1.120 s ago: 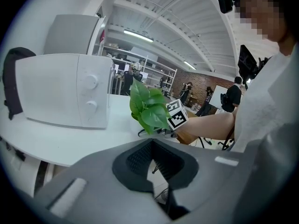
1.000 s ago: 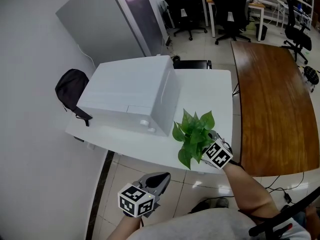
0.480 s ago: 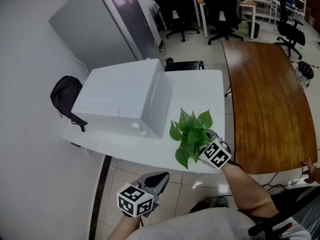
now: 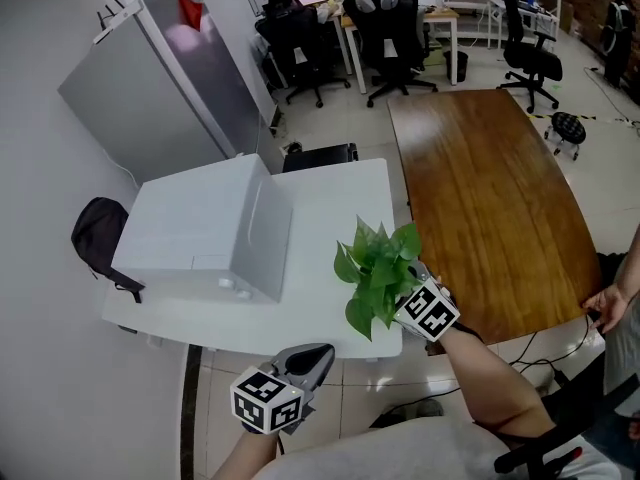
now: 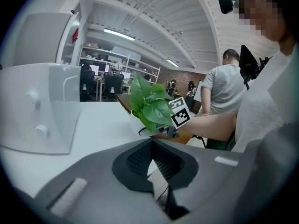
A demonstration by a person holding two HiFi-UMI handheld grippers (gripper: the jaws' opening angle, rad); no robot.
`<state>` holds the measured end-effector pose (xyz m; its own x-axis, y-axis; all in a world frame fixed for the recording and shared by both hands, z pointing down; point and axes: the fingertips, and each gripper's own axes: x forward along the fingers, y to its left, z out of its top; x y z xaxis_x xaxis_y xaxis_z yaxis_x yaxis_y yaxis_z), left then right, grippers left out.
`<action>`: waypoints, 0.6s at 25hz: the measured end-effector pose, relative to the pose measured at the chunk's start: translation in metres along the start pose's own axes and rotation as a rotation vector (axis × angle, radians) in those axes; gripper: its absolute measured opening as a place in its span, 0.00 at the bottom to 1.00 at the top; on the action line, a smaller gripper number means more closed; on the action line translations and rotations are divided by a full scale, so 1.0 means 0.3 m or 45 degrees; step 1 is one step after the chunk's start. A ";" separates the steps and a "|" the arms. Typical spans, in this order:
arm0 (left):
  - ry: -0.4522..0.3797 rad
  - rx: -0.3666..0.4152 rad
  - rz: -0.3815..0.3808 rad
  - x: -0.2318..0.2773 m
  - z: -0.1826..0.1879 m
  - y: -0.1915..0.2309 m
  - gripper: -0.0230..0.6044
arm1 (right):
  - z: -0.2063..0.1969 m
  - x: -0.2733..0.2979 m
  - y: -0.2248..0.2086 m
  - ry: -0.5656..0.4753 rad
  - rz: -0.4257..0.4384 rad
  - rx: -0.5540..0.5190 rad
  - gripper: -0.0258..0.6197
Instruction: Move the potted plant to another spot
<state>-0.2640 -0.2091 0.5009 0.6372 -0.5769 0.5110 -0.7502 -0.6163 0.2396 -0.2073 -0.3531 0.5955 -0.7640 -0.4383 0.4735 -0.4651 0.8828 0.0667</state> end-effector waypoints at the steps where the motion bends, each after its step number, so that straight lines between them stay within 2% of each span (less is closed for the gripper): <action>1: -0.004 0.013 -0.020 0.025 0.018 -0.016 0.03 | -0.014 -0.034 -0.033 0.003 -0.028 0.006 0.77; 7: -0.020 0.088 -0.157 0.184 0.117 -0.136 0.03 | -0.083 -0.262 -0.214 0.016 -0.194 0.066 0.77; 15: -0.030 0.153 -0.308 0.380 0.233 -0.315 0.03 | -0.212 -0.580 -0.391 0.070 -0.359 0.137 0.77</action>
<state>-0.1081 -0.2540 0.4788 0.8006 -0.4164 0.4308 -0.5498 -0.7963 0.2521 0.0087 -0.3697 0.5611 -0.5743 -0.6509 0.4965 -0.7023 0.7034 0.1099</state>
